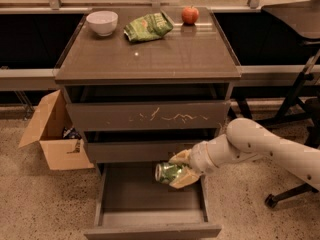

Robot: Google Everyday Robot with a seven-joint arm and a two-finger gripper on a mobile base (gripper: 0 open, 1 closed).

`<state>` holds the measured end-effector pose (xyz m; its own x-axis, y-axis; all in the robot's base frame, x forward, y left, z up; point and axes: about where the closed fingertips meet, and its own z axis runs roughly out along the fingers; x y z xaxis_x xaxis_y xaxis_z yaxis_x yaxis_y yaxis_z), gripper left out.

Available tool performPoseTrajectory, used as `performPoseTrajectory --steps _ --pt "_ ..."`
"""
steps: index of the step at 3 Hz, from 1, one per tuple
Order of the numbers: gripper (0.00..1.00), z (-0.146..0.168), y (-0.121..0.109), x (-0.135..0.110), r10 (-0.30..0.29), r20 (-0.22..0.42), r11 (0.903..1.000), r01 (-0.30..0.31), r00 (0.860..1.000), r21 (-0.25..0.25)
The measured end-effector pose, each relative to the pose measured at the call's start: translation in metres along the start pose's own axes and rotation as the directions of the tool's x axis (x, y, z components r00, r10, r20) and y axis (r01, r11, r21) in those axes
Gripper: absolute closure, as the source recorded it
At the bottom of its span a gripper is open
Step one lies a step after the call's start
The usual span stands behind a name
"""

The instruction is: Place green can into bottom drawer

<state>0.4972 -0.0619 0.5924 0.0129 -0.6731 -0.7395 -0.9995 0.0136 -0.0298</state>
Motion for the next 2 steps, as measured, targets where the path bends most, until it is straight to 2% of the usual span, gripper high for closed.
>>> performPoseTrajectory --steps 1,2 --pt "1.00 0.037 0.000 0.064 -0.019 -0.001 0.9983 0.019 1.000 -0.056" --pt "1.00 0.066 -0.009 0.111 -0.051 0.023 0.9957 0.053 0.998 -0.076"
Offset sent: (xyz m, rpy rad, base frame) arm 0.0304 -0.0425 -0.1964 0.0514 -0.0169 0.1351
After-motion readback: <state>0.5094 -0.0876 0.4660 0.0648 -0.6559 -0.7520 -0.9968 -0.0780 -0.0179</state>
